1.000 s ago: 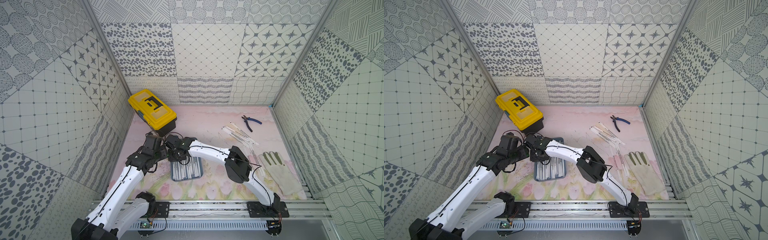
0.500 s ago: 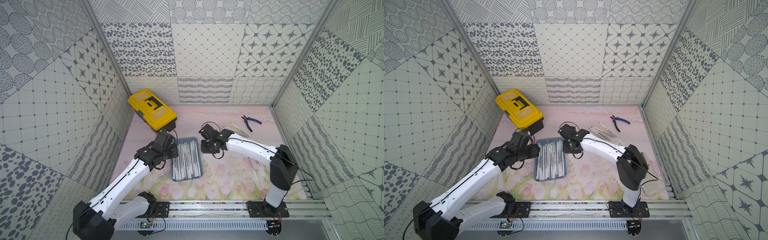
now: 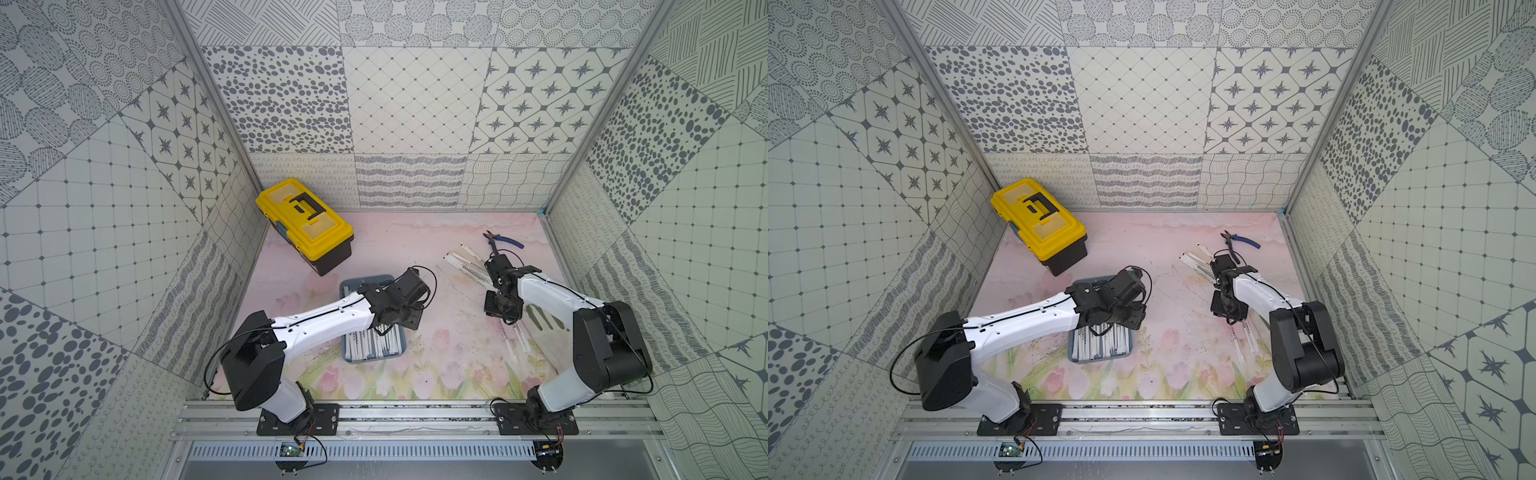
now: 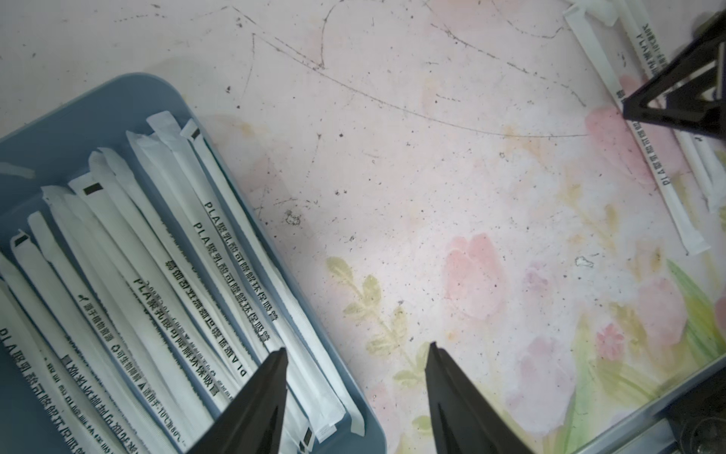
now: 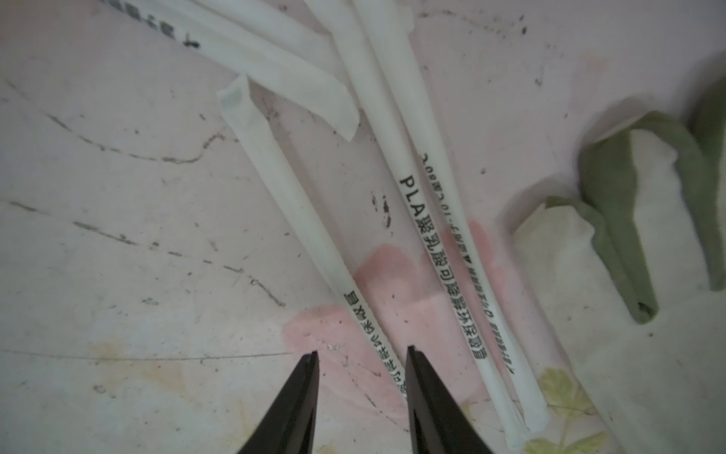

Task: Put the straws into the storage box
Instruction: Pick up the straw from the center of the board, then place the straw in the storage box.

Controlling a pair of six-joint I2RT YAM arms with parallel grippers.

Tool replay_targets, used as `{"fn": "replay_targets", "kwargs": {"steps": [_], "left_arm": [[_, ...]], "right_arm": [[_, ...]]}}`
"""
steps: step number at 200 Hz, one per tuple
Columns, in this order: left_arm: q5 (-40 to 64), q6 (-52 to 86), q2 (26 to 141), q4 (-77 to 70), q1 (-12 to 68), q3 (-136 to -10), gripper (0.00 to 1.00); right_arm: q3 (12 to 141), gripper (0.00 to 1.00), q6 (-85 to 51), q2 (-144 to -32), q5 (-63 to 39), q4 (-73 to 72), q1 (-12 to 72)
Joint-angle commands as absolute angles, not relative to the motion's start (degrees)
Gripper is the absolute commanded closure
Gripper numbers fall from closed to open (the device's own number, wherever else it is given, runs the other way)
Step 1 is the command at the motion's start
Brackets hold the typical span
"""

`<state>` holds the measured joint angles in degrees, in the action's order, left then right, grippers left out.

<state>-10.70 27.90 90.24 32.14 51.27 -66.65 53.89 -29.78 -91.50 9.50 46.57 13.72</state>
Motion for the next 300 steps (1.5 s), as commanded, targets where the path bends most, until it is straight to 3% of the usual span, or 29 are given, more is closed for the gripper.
{"fn": "replay_targets", "kwargs": {"steps": [1, 24, 51, 76, 121, 158, 186, 243, 300], "left_arm": [[-11.2, 26.0, 91.9, 31.6, 51.9, -68.2, 0.39], [-11.9, 26.1, 91.1, 31.9, 51.7, -67.4, 0.39], [-11.4, 27.4, 88.5, 31.4, 49.6, -64.9, 0.39], [-11.3, 28.4, 83.7, 31.5, 45.8, -61.7, 0.39], [-14.4, 29.7, 71.9, 35.6, 35.8, -55.0, 0.39], [-17.6, 32.9, 61.8, 41.6, 21.7, -49.4, 0.38], [-18.4, 32.8, 55.1, 42.6, 15.1, -47.5, 0.39], [-19.4, 32.4, 53.7, 43.7, 14.3, -47.6, 0.39], [-16.7, 32.0, 54.0, 42.1, 14.2, -46.8, 0.39]], "right_arm": [[52.5, 0.6, -27.6, -94.5, 7.5, 41.9, 12.3], [52.4, 0.67, -27.5, -96.9, 4.6, 40.7, 11.5], [51.9, 0.83, -27.2, -96.6, 2.8, 40.0, 12.2], [54.1, 0.9, -27.3, -93.8, 3.7, 42.9, 18.4], [68.7, 0.94, -38.3, -92.4, 6.7, 47.6, 39.1], [86.3, 0.94, -46.1, -105.3, 4.7, 40.2, 52.5], [98.6, 0.94, -48.1, -116.3, 2.7, 38.1, 56.3], [117.5, 0.94, -49.5, -133.1, -0.2, 42.7, 60.4], [120.9, 0.93, -50.6, -138.0, 1.3, 44.9, 61.9]]}}
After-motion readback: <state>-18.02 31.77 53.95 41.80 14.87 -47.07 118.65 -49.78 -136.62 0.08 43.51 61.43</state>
